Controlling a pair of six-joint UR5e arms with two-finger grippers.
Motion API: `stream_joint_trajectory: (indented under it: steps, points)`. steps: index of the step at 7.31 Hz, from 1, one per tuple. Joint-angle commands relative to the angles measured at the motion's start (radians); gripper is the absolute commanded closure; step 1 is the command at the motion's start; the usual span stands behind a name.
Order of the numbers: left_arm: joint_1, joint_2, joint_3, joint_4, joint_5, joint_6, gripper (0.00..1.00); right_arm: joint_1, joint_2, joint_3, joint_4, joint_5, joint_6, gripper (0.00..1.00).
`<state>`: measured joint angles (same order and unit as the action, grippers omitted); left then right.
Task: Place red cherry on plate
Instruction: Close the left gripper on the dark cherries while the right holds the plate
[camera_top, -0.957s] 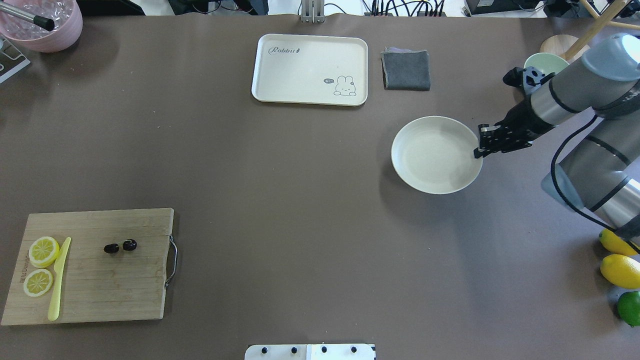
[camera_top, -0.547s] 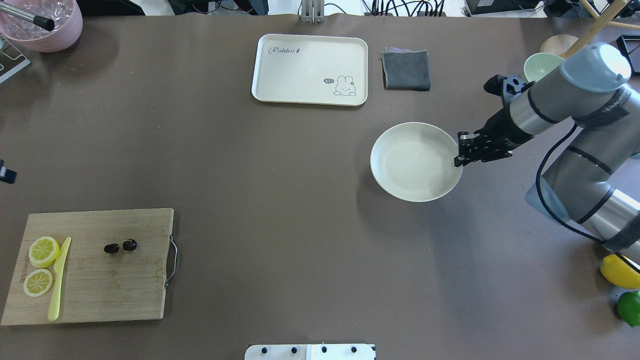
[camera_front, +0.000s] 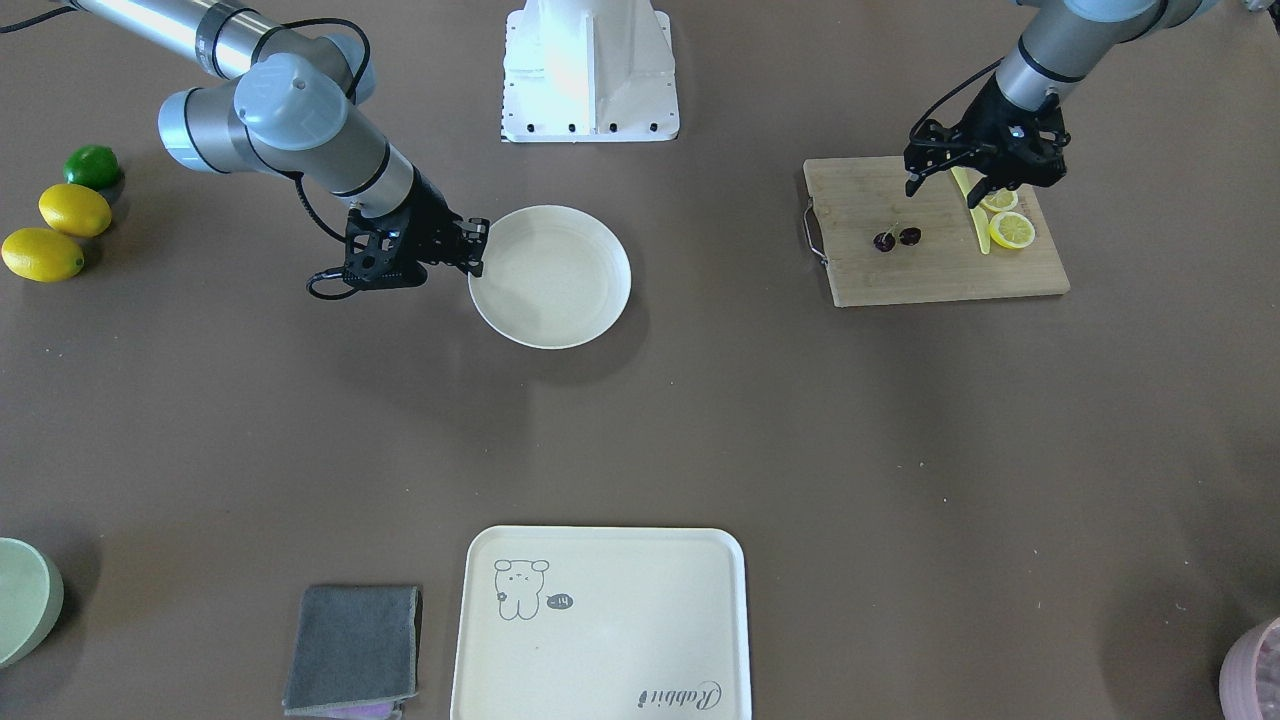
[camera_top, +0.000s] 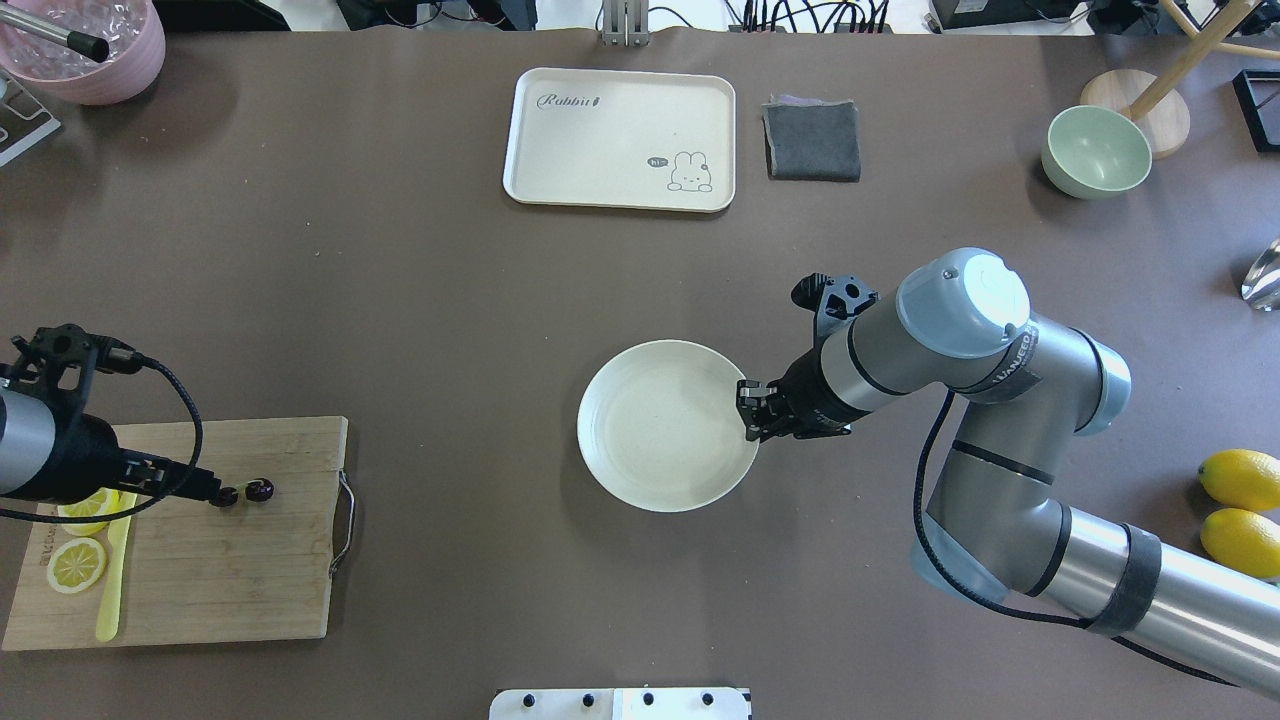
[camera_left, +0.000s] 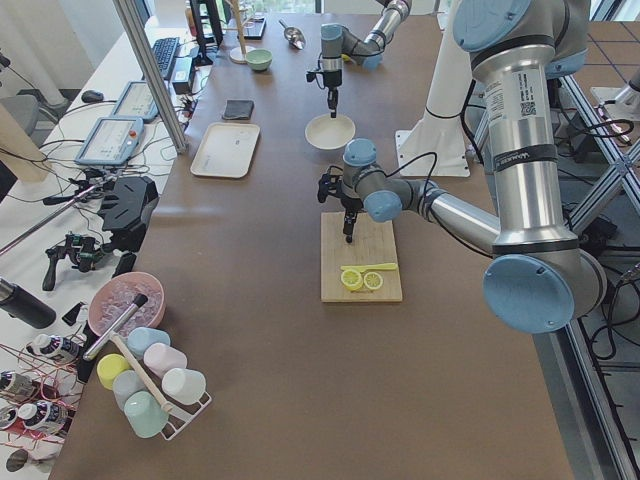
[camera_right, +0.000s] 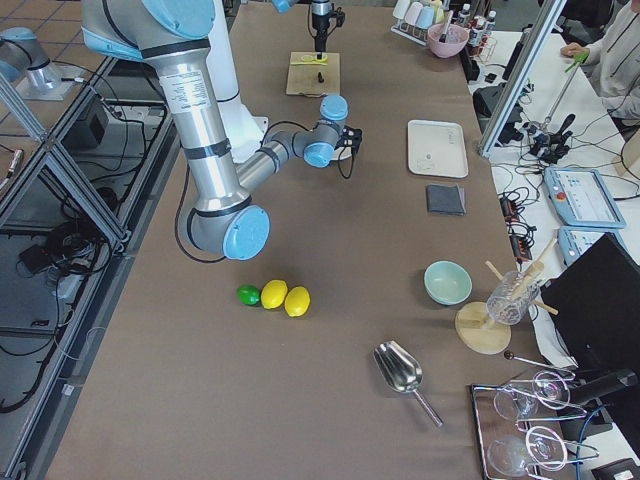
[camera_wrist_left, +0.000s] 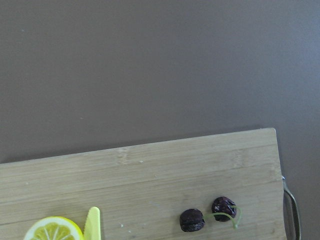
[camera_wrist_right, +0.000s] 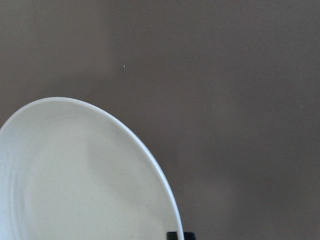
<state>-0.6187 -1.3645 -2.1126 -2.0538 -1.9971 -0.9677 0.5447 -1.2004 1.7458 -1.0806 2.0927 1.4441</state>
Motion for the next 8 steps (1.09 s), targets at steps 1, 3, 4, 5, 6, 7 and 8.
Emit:
stream_joint_trajectory:
  steps: [1,3,4,5,6,7,8]
  points:
    - [0.071,-0.031,0.009,0.000,0.072,-0.019,0.22,-0.028,0.007,-0.002,-0.001,-0.019,0.004,1.00]
    - [0.073,-0.057,0.034,0.000,0.072,-0.017,0.23,-0.038,0.008,0.000,0.001,-0.039,0.006,0.91]
    - [0.071,-0.077,0.052,0.000,0.072,-0.013,0.23,-0.045,0.008,0.001,0.001,-0.039,0.006,0.91]
    - [0.071,-0.090,0.065,0.000,0.072,-0.013,0.23,-0.051,0.016,-0.002,0.001,-0.040,0.006,0.91]
    - [0.071,-0.097,0.075,0.000,0.072,-0.010,0.23,-0.063,0.022,-0.005,0.002,-0.055,0.007,0.92]
    - [0.071,-0.111,0.088,0.000,0.072,-0.008,0.25,-0.072,0.025,-0.008,0.002,-0.069,0.007,0.92]
    - [0.071,-0.116,0.100,0.000,0.072,-0.006,0.30,-0.075,0.027,-0.011,0.002,-0.074,0.007,0.90]
